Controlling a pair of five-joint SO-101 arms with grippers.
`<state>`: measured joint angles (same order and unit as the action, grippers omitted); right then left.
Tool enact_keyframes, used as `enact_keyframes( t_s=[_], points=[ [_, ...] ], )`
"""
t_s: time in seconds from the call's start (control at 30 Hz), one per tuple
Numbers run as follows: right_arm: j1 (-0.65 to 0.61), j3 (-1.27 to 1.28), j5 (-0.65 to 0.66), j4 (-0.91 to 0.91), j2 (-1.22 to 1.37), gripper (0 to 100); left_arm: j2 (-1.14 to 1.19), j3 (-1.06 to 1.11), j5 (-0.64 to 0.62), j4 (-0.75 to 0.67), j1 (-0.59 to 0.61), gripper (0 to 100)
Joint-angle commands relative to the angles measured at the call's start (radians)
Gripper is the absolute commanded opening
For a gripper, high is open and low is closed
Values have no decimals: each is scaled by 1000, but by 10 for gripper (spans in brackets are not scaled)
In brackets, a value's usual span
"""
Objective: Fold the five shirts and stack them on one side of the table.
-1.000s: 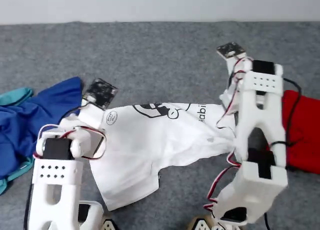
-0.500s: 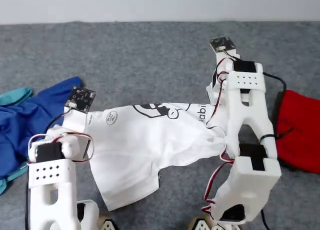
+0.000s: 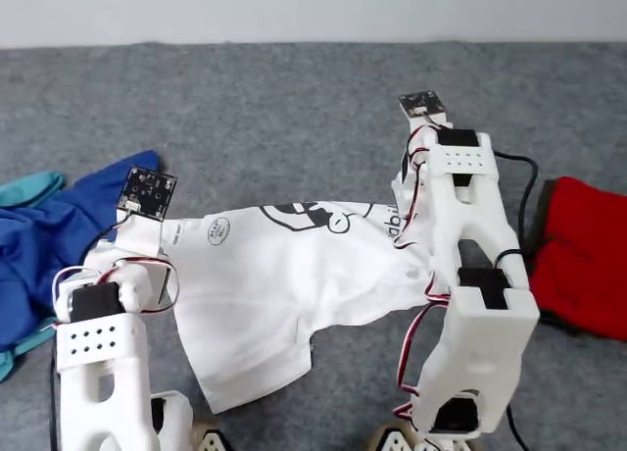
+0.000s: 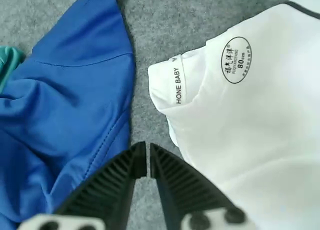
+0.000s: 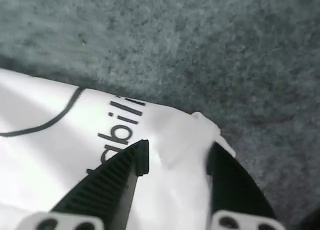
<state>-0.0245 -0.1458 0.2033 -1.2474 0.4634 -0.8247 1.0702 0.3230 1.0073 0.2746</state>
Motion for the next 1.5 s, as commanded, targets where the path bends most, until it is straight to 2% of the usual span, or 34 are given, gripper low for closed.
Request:
enact_keyframes(
  t_s=[0.0, 0.37, 0.47, 0.67, 0.87, 1.3, 1.47],
  points=[
    [-8, -43, -14, -12, -15, 173, -8, -7, -3, -17, 5, 15],
    [25, -48, -17, -48, -31, 180, -8, -12, -2, -18, 5, 15],
    [39, -48, -12, -38, -27, 180, -8, -10, 40, -18, 2, 15],
    [33, -107, -11, -28, 84, 173, -8, -12, 64, -20, 0, 15],
    [51, -279, -3, -36, 166, 18, -8, -12, 66, -17, 0, 15],
    [168, -437, 334, 56, 183, 10, -9, -13, 66, -20, -2, 15],
    [130, -442, 364, 35, 188, 10, -9, -13, 66, -20, -2, 15]
  ],
)
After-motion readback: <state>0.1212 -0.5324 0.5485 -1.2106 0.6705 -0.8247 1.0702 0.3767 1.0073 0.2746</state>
